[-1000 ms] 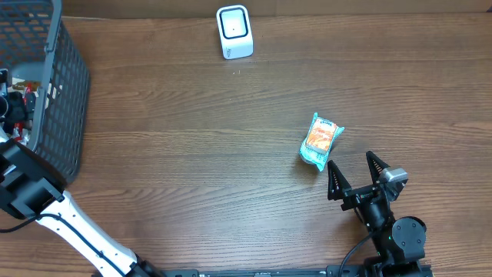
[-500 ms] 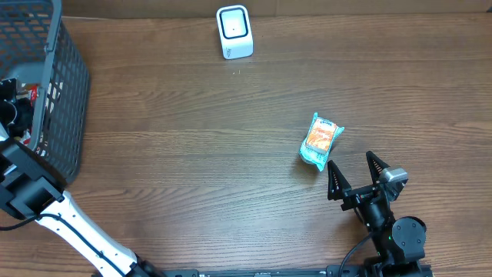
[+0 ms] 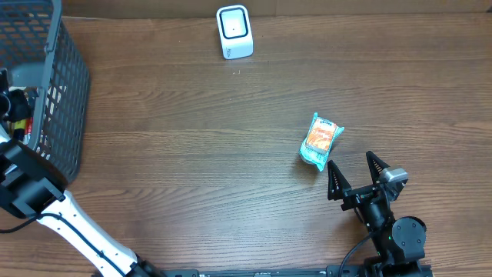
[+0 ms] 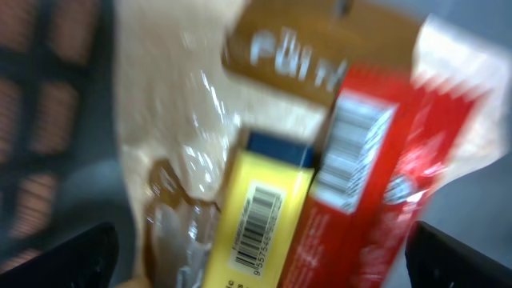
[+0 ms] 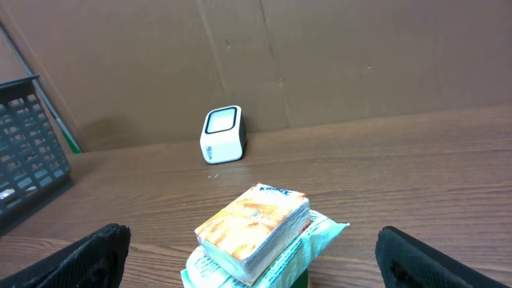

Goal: Scan the item barcode
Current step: 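Grasp the red snack bar bundle in the basket with the left gripper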

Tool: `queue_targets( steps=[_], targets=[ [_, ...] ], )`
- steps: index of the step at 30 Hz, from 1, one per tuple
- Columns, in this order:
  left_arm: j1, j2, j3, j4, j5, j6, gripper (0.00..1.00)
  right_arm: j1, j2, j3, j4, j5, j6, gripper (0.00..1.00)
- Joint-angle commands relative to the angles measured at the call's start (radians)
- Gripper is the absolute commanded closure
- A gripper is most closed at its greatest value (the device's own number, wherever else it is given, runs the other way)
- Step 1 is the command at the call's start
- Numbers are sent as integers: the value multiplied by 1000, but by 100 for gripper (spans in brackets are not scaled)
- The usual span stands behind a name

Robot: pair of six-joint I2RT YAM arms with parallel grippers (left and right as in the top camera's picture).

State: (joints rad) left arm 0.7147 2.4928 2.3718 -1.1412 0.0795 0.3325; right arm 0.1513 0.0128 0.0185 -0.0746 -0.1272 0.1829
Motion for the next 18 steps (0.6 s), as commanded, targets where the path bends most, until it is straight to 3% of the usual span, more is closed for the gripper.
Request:
queue_targets(
  steps=[1, 8, 18],
  targets=[
    [-14, -14, 32, -3, 21, 31, 0, -2, -8, -10, 4, -5, 0, 0],
    [-15, -10, -44, 37, 21, 100, 0, -2, -8, -10, 4, -5, 0, 0],
    [-2, -10, -238, 160, -34, 102, 0, -2, -8, -10, 4, -5, 0, 0]
  ],
)
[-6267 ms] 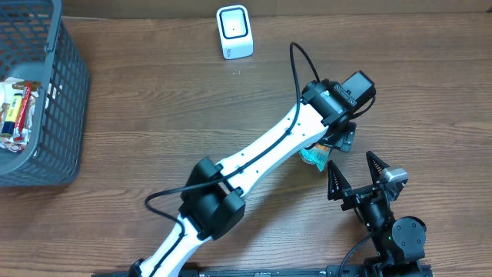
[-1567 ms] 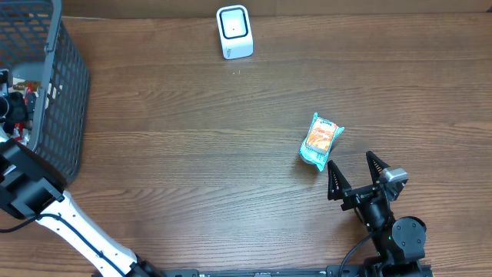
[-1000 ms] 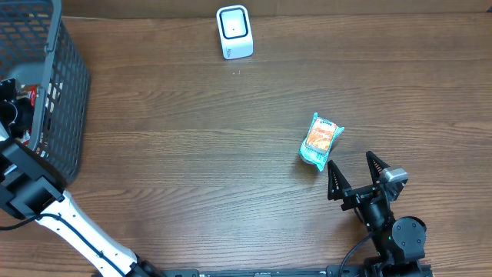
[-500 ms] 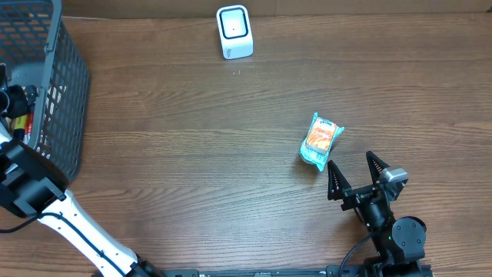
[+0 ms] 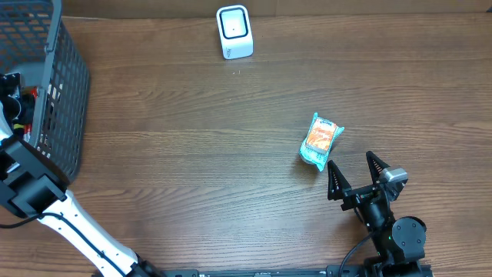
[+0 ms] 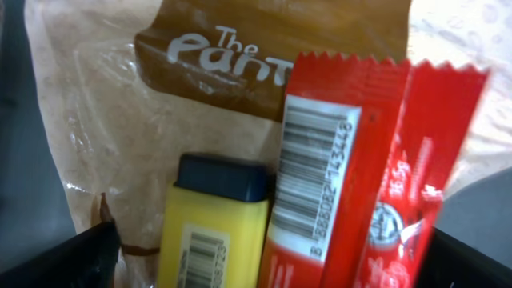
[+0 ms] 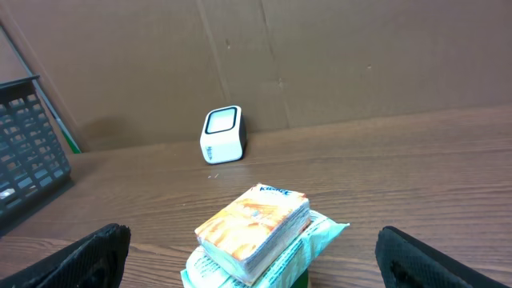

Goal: Scan the item barcode
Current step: 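Grasp the red snack bar bundle in the basket with the left gripper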

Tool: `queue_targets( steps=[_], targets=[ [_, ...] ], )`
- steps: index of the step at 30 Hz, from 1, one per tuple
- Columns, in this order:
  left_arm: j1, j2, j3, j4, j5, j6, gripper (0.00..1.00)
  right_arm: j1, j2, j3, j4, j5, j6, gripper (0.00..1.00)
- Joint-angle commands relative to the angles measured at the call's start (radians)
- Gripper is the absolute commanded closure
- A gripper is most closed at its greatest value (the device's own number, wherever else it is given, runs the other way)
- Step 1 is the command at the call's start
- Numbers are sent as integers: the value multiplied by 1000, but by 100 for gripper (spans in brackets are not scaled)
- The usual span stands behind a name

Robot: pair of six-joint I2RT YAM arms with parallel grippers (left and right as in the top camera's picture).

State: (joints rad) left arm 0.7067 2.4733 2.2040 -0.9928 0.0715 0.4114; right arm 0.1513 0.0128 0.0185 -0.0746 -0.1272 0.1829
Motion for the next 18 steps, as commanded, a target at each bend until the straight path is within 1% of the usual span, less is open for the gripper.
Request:
queue_targets(
  steps=[1, 2, 3, 4, 5, 6, 9, 10, 12, 13, 14, 15, 18],
  targets=[
    [6, 10, -90, 21, -26, 23, 0, -2, -8, -10, 4, -5, 0, 0],
    [6, 10, -106, 24, -26, 29, 2, -2, -8, -10, 4, -5, 0, 0],
    [6, 10, -116, 26, -26, 36, 10, -2, -8, -10, 4, -5, 0, 0],
    [6, 10, -122, 25, -26, 38, 22, -2, -8, -10, 4, -5, 0, 0],
    [6, 10, -122, 23, -26, 38, 30, -2, -8, -10, 4, -5, 0, 0],
    [6, 10, -122, 21, -26, 38, 42, -2, -8, -10, 4, -5, 0, 0],
    [6, 10, -122, 12, -9, 38, 71, -2, -8, -10, 4, -5, 0, 0],
    [6, 10, -122, 6, 8, 38, 75, -2, -8, -10, 4, -5, 0, 0],
    [6, 10, -122, 0, 45, 38, 79, -2, -8, -10, 4, -5, 0, 0],
    [6, 10, -122, -2, 68, 37, 84, -2, -8, -10, 4, -5, 0, 0],
    [6, 10, -122, -4, 88, 36, 93, -2, -8, -10, 4, -5, 0, 0],
    [6, 10, -122, -7, 105, 33, 96, -2, -8, -10, 4, -5, 0, 0],
    [6, 10, -117, -10, 129, -8, 96, -2, -8, -10, 4, -5, 0, 0]
  ],
)
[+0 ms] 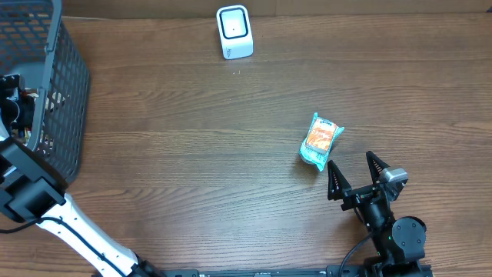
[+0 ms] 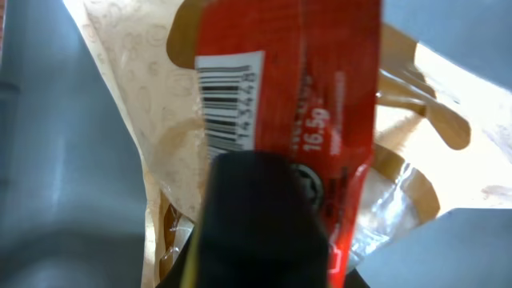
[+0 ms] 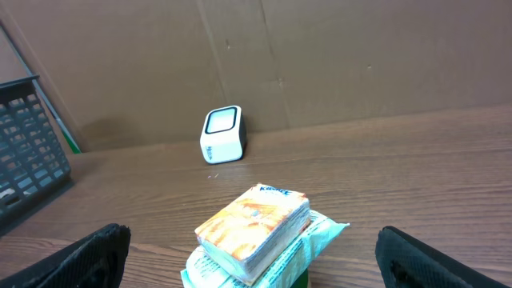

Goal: Scan the item barcode
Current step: 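Grasp the red snack bar bundle in the basket with the left gripper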

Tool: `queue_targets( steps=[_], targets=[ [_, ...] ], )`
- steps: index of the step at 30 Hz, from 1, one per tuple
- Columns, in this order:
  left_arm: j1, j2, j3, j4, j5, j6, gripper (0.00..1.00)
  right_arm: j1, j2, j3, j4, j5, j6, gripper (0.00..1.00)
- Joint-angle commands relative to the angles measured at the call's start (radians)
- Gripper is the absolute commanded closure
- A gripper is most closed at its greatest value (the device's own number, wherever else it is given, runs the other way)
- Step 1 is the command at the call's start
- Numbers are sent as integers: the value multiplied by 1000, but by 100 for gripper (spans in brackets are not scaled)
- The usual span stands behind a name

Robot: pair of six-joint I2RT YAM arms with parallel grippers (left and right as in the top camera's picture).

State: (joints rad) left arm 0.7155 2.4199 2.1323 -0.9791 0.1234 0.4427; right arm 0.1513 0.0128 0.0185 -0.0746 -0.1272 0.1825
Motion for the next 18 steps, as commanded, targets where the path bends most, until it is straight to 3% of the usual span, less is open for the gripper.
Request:
queue_targets(
  steps=[1, 18],
  targets=[
    [-2, 62, -40, -26, 77, -55, 96, -2, -8, -10, 4, -5, 0, 0],
    [-2, -121, 128, -58, 17, -246, 96, -2, -8, -10, 4, -5, 0, 0]
  ],
)
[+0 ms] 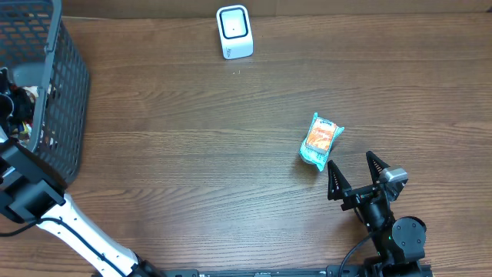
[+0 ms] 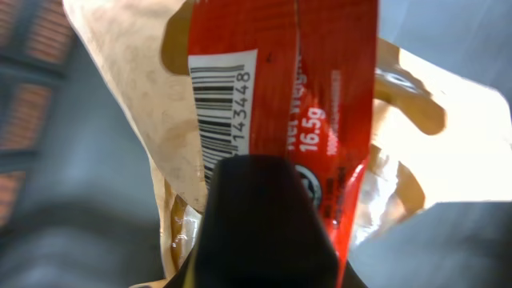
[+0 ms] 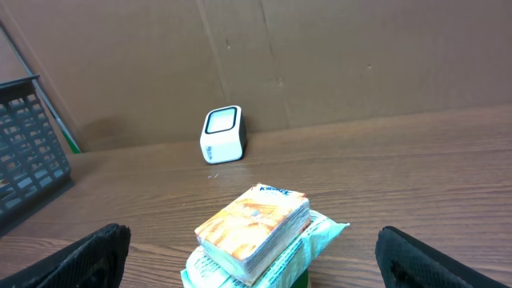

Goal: Scan the item barcode
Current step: 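Grasp the red snack bar bundle in the basket with the left gripper, then lift the bundle out and carry it toward the table center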

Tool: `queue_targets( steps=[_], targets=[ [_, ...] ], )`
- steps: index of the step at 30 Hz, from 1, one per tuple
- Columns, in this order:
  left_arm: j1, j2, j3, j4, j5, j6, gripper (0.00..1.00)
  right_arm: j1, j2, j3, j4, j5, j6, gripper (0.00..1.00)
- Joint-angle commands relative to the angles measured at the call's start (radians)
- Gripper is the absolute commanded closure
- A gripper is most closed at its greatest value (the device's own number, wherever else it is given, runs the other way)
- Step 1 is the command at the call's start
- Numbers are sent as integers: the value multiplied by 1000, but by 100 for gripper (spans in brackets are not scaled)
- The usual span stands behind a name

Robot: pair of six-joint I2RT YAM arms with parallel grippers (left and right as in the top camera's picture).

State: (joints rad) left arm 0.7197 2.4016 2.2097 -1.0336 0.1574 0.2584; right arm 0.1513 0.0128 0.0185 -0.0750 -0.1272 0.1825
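Inside the grey basket (image 1: 69,85) at the table's left end, my left gripper (image 1: 9,100) is down among the goods. In the left wrist view its fingers (image 2: 260,184) form one black mass, shut on the lower end of a red packet (image 2: 320,80) whose barcode faces the camera. A brown paper bag (image 2: 136,72) lies under the packet. The white scanner (image 1: 234,31) stands at the table's far edge. My right gripper (image 1: 357,171) rests open near the front edge, nothing between its fingers.
A pack of tissues on a teal wrapper (image 1: 320,141) lies just beyond the right gripper (image 3: 252,236), and shows as an orange-printed pack (image 3: 264,212) in that wrist view. The scanner (image 3: 222,134) stands before a cardboard wall. The basket's mesh walls enclose the left gripper.
The left wrist view has shifted a little: basket mesh now shows at its upper left. The red packet keeps its place against the shut fingers. The right arm has not moved.
First my left gripper was open above the bag, a yellow item and the red packet in the basket. Then it was closer, still open. At the last earlier moment its fingers were together on the red packet, and they still are.
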Motion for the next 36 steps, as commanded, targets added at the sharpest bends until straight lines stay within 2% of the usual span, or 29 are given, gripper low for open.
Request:
queue_targets(
  steps=[1, 17, 24, 27, 30, 36],
  targets=[
    [-6, -123, 51, -4, -17, -62, 96, -2, -8, -10, 5, -5, 0, 0],
    [-8, -470, 51, 25, -19, -216, 96, -2, -8, -10, 5, -5, 0, 0],
    [-37, -639, 51, -31, 10, -350, 96, -2, -8, -10, 5, -5, 0, 0],
    [-95, -708, 51, -72, 16, -403, 96, -2, -8, -10, 5, -5, 1, 0],
    [-177, -766, 51, -104, 6, -405, 96, -2, -8, -10, 5, -5, 0, 0],
    [-406, -820, 50, -243, -122, -432, 96, -2, -8, -10, 5, -5, 0, 0]
  ],
)
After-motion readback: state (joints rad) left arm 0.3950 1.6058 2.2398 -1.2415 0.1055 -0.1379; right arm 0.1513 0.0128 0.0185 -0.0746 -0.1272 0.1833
